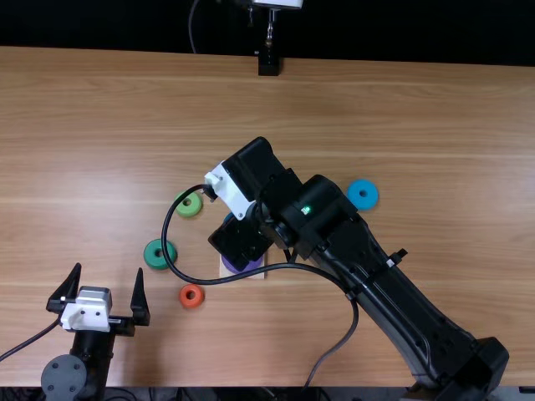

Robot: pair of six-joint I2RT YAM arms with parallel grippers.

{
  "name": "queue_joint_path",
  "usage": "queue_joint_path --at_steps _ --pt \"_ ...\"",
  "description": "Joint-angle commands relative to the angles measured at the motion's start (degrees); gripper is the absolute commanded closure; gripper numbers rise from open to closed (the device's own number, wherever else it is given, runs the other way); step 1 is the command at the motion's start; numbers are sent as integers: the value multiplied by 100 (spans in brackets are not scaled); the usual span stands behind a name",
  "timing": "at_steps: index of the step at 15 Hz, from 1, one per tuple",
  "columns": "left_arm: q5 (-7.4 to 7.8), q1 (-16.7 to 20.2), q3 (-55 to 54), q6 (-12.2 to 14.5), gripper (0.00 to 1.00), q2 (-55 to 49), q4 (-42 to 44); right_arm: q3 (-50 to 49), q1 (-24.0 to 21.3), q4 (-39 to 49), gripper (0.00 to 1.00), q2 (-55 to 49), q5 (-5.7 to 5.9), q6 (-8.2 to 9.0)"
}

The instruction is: Build the Hanoi tower: stack the rings onto the peg from bottom to top in this color order: purple, dark blue, light blue, dark green, light green, yellow, orange.

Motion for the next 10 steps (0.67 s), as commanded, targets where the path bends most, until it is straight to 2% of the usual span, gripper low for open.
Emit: queue_joint_path --at_steps 1,2,3,7,8,10 --pt "98 17 -95 23 0 -69 -131 106 -14 -46 0 132 7 -27" --pt "98 17 -95 23 0 -69 -131 273 -6 -77 2 123 -3 -27" --pt "98 17 -95 23 0 -69 -131 414 -14 -77 14 123 -3 -27" --pt "98 17 -95 23 0 -69 -131 792 -14 -88 94 123 -3 -27" --pt "98 17 -95 23 0 -69 -131 792 -14 -246 100 123 7 -27" --pt "98 17 -95 23 0 -69 -131 809 -23 -626 100 123 18 -27"
